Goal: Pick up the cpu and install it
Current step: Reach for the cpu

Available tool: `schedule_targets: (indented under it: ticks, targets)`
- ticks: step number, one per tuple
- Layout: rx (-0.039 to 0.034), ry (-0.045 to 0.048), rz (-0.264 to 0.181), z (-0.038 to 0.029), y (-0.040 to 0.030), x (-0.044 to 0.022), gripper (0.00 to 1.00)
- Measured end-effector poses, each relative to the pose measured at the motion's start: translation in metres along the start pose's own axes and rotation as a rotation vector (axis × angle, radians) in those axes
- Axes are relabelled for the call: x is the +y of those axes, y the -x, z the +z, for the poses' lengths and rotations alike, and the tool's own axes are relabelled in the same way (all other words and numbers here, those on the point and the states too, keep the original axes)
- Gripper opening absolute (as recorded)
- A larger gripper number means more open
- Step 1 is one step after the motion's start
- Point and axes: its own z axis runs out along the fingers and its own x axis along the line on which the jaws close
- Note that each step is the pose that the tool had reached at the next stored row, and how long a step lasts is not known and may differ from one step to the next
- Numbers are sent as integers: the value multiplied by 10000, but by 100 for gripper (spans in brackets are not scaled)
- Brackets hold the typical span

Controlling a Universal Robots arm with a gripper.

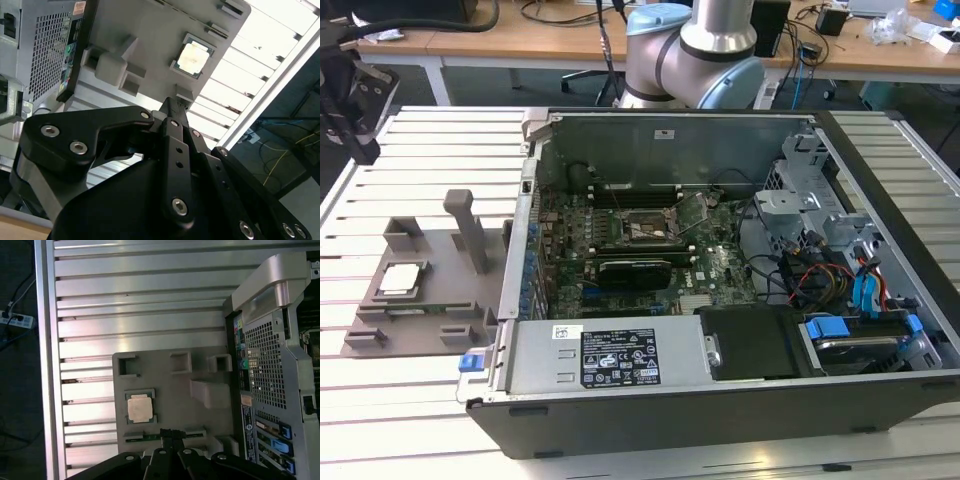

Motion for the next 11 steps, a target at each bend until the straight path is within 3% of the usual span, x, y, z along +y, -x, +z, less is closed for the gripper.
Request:
schedule_targets:
  ticks: [1, 7, 10, 11]
  targets:
    - [0, 0, 0, -2, -65, -5, 11]
    - [0, 0, -1, -6, -236, -18, 11]
    - [-1, 0, 0, -9, -354, -26, 11]
    - [0, 0, 0, -10, -363, -27, 11]
